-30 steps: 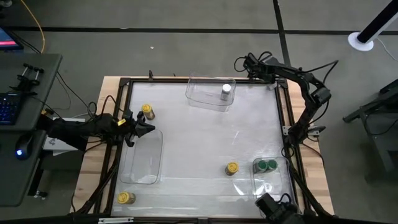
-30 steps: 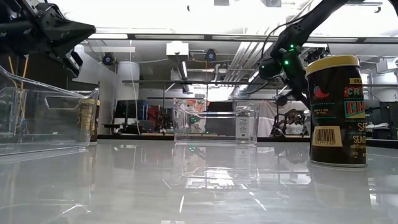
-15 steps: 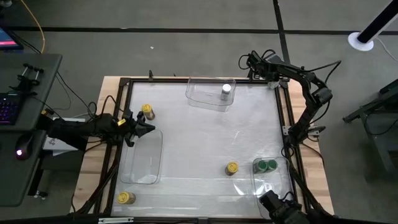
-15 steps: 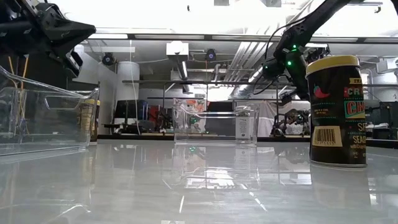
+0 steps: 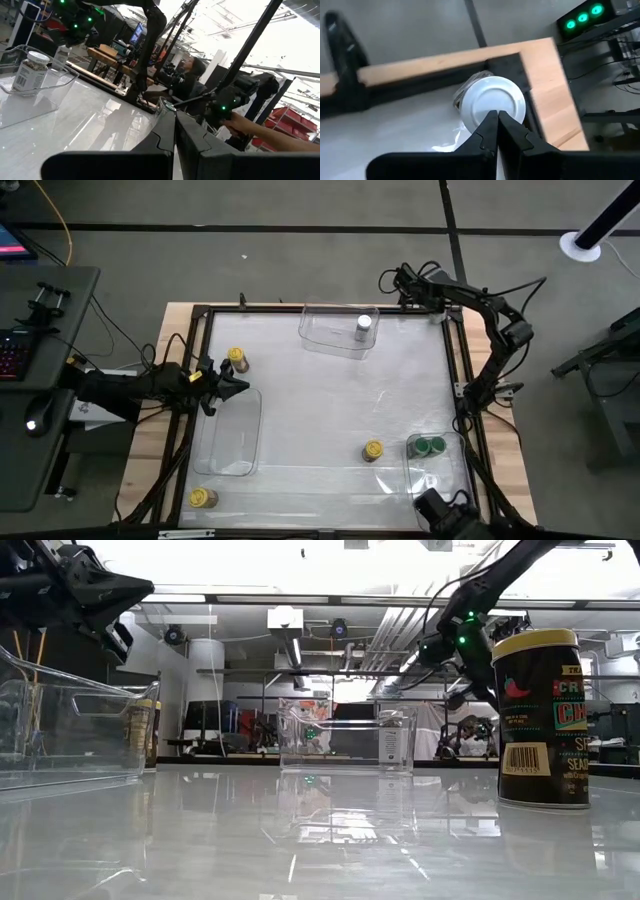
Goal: Sort spices by type
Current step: Put the white seasoning bottle into the top transparent bin
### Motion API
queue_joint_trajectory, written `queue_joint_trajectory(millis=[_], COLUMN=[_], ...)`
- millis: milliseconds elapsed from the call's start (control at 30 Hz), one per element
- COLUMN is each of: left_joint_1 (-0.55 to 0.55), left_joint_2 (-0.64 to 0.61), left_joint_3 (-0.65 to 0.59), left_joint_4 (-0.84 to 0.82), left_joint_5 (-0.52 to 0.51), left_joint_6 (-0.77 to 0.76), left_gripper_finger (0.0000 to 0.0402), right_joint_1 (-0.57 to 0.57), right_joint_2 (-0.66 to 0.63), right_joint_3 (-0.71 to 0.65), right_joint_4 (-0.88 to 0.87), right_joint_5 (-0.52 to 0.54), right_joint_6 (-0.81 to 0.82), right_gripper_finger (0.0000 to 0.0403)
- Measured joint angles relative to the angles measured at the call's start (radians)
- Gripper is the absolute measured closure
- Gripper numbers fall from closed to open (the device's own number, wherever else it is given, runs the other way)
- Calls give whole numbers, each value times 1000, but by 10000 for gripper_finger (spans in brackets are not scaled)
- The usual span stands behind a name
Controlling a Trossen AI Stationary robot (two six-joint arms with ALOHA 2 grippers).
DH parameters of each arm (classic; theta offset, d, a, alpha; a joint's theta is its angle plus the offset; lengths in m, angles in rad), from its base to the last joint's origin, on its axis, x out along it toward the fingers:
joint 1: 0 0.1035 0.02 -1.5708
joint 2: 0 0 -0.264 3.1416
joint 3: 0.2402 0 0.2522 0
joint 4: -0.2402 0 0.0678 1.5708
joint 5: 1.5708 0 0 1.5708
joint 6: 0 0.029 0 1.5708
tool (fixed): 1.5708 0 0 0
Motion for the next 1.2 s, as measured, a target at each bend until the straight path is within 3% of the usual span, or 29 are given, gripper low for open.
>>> queue_joint_trajectory(millis=[1200], left_joint_1=[0], left_joint_2=[0], left_joint_3=[0], left_joint_4=[0], left_joint_5=[0], left_joint_6=[0], left_gripper_finger=[401], right_joint_1=[102], right_joint_2=[2], right_joint_3=[-3], right_joint_4=[-28], right_joint_5=[-65], right_joint_6=[-24], right_gripper_finger=[403])
